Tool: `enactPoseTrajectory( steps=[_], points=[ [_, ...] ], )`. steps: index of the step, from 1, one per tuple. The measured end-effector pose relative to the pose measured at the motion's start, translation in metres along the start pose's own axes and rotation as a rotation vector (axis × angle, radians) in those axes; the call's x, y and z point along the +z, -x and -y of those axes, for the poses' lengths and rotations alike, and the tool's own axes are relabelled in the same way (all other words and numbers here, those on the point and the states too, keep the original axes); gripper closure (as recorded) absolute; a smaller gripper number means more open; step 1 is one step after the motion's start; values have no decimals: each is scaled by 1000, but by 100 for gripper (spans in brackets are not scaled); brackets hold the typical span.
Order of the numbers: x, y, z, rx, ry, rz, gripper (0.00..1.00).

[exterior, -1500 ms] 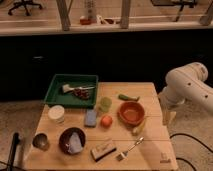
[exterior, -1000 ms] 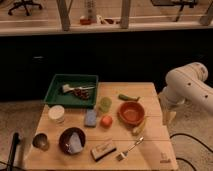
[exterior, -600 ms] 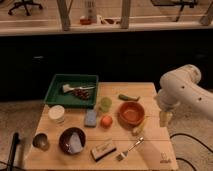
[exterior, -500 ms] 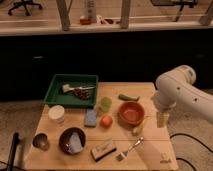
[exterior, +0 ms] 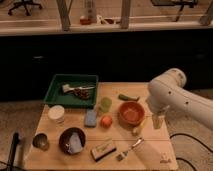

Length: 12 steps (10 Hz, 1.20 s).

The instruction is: Place apple in metal cup

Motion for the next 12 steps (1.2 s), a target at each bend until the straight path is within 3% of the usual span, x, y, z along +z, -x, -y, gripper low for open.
enactPoseTrajectory(
  steps=[12],
  points=[
    [19,46,12,-218,-16,-38,20]
  ],
)
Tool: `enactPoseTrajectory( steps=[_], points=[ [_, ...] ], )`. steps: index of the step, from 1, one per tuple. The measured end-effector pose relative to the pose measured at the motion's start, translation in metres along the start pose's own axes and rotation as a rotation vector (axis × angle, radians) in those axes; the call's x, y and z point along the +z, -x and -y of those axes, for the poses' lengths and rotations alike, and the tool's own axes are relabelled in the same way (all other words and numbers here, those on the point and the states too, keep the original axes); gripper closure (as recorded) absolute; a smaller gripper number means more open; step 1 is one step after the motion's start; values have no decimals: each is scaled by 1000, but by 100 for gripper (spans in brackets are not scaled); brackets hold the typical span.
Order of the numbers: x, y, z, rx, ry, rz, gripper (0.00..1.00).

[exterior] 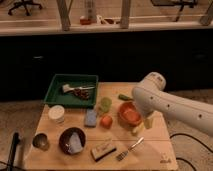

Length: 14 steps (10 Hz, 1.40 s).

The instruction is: Place apple in metal cup

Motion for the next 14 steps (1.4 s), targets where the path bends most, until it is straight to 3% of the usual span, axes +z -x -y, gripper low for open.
enactPoseTrajectory(
  steps=[3,14],
  points=[
    [3,16,10,-73,-9,-1,20],
    [9,49,35,-222,-25,16,20]
  ],
)
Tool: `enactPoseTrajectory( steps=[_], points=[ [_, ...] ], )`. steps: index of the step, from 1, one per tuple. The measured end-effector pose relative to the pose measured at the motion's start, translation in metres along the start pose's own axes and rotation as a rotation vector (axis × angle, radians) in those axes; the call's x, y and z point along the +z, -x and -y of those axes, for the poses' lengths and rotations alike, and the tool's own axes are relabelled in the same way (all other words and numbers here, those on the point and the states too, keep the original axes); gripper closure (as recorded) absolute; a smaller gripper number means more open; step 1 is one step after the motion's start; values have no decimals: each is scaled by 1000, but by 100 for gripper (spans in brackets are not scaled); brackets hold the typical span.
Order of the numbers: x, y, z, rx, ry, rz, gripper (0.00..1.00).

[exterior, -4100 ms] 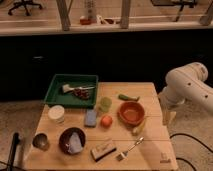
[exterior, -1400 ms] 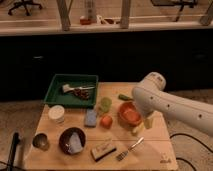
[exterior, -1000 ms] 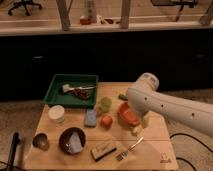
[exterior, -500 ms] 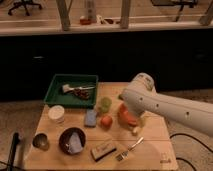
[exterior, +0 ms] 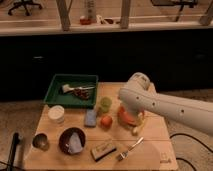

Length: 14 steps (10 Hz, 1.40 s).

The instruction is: Place apple in metal cup

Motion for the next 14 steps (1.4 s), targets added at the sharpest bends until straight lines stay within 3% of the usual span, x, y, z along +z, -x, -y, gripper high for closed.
enactPoseTrajectory(
  steps=[14],
  points=[
    [15,23,26,-143,-23,55,20]
  ],
)
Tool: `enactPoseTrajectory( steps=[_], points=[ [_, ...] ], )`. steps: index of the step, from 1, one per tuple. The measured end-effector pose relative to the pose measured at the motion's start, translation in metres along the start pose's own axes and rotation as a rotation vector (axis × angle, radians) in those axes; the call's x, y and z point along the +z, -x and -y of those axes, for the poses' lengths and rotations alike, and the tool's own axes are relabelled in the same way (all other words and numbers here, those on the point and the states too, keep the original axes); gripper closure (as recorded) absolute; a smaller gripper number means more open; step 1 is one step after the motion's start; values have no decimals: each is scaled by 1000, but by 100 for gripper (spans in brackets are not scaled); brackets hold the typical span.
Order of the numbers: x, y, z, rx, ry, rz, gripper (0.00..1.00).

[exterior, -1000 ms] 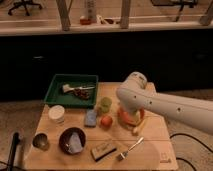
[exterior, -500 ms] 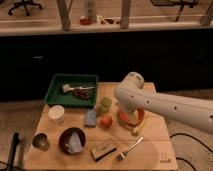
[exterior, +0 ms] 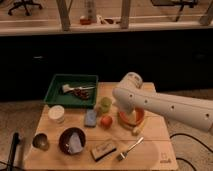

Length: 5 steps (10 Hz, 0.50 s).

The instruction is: Place apple in metal cup

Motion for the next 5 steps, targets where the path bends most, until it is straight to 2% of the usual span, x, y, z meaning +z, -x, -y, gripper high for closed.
enactPoseTrajectory(
  steps=[5],
  points=[
    [10,5,7,-43,-7,35,20]
  ],
)
